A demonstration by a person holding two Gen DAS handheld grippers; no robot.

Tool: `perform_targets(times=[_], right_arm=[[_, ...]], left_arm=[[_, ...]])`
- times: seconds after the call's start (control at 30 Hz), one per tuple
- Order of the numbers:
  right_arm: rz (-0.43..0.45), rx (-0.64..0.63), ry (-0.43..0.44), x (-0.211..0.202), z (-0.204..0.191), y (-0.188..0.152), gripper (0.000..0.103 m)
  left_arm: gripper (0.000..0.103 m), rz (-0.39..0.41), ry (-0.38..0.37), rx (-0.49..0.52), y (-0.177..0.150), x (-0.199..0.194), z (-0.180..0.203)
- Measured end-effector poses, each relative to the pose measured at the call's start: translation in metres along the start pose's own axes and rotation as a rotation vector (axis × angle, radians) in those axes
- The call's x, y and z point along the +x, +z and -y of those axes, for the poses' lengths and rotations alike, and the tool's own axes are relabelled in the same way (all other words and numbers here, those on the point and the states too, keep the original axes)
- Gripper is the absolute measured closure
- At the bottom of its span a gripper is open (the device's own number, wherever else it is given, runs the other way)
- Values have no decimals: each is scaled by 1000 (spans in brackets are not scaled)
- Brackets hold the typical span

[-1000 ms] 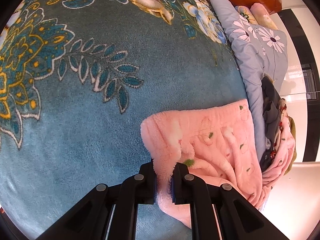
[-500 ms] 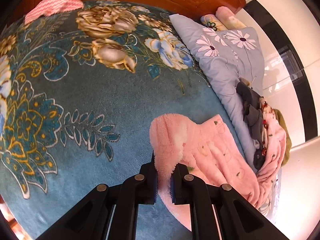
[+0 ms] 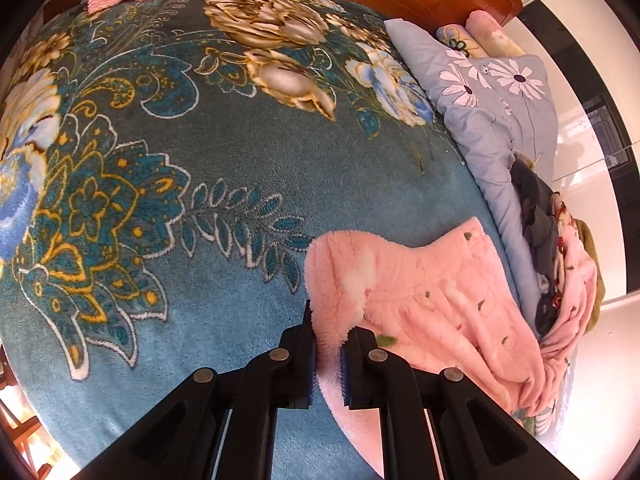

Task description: Fold clothes

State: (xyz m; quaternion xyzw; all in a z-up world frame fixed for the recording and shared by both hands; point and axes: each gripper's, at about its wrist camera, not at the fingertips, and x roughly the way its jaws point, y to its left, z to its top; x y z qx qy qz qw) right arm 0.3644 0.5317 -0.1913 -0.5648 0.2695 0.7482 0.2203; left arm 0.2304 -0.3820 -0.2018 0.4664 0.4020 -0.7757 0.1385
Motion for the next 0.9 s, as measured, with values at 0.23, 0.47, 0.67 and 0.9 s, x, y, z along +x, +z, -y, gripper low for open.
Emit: perform_targets(times=[0.23, 0.47, 0.67, 0.9], right_arm=[[-82, -35, -34, 18, -9, -25, 100], [-124, -92, -41, 10, -21, -14, 89], [-95, -144, -74, -22, -38, 13, 54], [95, -346, -12, -13, -216, 110, 54]], left_arm=[[94, -13, 41, -94, 6, 7, -37], [90, -68, -7, -8, 1, 9, -37], [63, -33, 75, 82, 4, -28, -48], [62, -25, 10, 199, 34, 9, 25]])
